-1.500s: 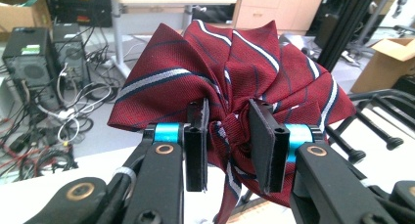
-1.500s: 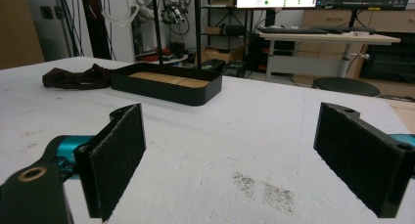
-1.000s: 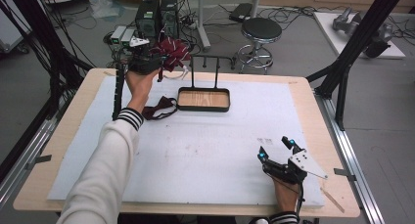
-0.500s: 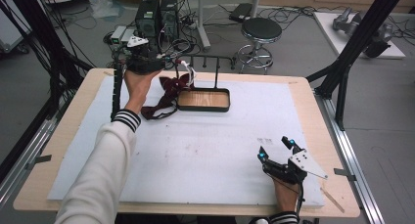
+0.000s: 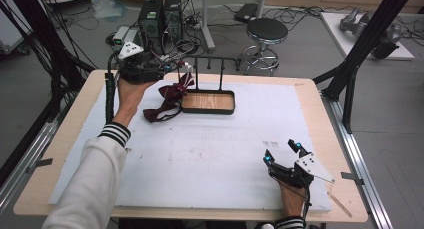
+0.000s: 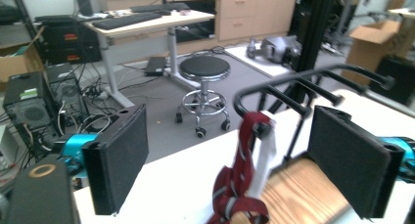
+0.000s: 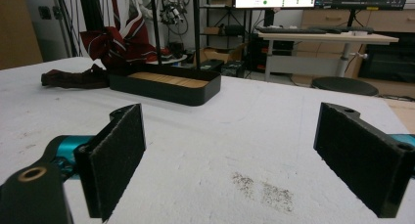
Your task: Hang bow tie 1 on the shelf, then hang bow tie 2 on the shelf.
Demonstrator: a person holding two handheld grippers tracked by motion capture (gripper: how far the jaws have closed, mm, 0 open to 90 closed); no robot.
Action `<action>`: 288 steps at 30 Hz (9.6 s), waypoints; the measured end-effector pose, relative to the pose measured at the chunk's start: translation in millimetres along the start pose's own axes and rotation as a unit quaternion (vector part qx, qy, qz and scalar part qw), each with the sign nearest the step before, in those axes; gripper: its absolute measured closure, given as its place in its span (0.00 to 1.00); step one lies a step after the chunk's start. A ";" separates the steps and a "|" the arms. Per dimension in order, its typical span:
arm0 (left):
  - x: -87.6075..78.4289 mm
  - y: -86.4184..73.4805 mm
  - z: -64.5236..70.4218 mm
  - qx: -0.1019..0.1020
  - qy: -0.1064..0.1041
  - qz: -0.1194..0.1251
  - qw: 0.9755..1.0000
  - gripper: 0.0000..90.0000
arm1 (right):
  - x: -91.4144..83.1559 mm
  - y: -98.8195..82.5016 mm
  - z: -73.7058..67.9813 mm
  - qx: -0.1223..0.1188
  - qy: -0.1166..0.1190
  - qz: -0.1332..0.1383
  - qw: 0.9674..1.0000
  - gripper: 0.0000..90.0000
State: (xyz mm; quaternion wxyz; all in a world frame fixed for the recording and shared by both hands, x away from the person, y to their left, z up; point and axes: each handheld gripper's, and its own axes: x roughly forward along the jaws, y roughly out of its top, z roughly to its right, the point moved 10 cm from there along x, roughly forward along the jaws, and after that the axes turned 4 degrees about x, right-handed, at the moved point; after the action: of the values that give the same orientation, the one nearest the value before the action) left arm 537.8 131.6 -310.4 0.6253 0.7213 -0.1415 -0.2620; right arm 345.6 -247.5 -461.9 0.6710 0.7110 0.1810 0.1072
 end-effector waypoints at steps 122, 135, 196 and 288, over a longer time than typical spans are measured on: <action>-33.6 -110.4 -8.2 0.051 -0.074 -0.157 0.983 0.18 | 0.0 0.1 0.1 -0.002 -0.002 0.001 1.000 0.12; -7.6 -114.2 -2.6 0.054 -0.079 -0.194 0.976 0.22 | -0.3 0.2 -0.1 -0.001 -0.002 0.003 1.000 0.12; 27.2 -181.9 0.3 0.026 -0.040 -0.386 0.921 0.69 | -1.4 1.0 0.8 0.001 -0.002 0.008 1.000 0.12; -64.3 -111.0 -2.0 0.015 0.064 -0.196 0.978 0.85 | -1.4 1.1 0.5 -0.002 -0.003 0.009 1.000 0.12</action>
State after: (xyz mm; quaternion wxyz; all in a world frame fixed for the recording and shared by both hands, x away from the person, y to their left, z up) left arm 472.3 187.2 -405.7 0.5587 0.7596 0.0393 -0.3308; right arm 344.6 -248.6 -460.7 0.6719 0.7117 0.1722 0.1112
